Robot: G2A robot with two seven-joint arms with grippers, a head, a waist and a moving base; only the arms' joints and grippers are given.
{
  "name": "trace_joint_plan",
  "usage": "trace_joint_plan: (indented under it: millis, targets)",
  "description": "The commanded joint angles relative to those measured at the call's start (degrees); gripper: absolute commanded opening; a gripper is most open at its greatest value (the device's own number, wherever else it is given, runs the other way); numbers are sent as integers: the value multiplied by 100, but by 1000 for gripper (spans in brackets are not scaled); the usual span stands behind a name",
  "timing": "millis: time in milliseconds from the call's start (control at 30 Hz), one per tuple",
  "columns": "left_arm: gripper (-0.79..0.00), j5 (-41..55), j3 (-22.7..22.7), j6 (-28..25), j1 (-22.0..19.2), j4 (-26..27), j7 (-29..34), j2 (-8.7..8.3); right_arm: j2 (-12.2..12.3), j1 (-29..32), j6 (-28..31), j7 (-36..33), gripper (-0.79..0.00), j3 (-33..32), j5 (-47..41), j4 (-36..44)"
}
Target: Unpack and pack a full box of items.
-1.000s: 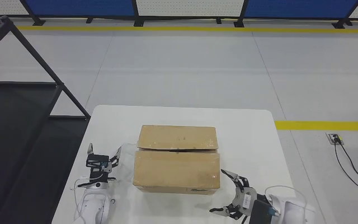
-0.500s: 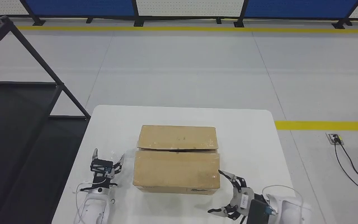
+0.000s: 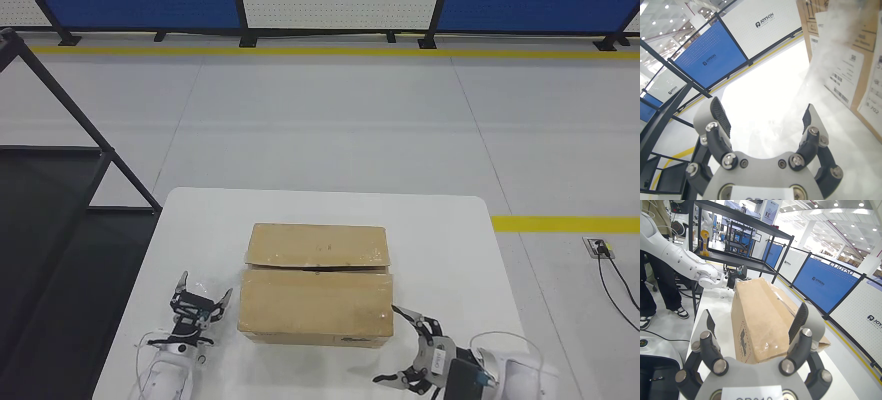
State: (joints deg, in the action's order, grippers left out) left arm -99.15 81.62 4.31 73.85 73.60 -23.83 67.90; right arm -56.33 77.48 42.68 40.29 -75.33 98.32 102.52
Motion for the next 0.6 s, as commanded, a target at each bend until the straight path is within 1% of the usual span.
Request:
trace_joint_plan:
  millis: [0, 167, 333, 433, 567]
  targets:
    - [0, -101, 15, -51, 38, 32, -8, -12, 4, -4, -3, 15, 0, 2, 5, -9]
    - [0, -120, 117, -307, 192, 176, -107, -44, 17, -12, -14, 23, 0, 4, 10, -10]
    - [0, 32, 391, -522, 505, 559, -206, -93, 14, -37, -98, -109, 0, -16, -157, -26]
    - [0, 125, 560, -599, 731, 823, -264, -118, -3, -103, -118, -339, 0, -29, -470, -91]
    - [0, 368, 827, -814, 1154, 1344, -437, -152, -36, -261, -88, -717, 0, -46, -1070, -183]
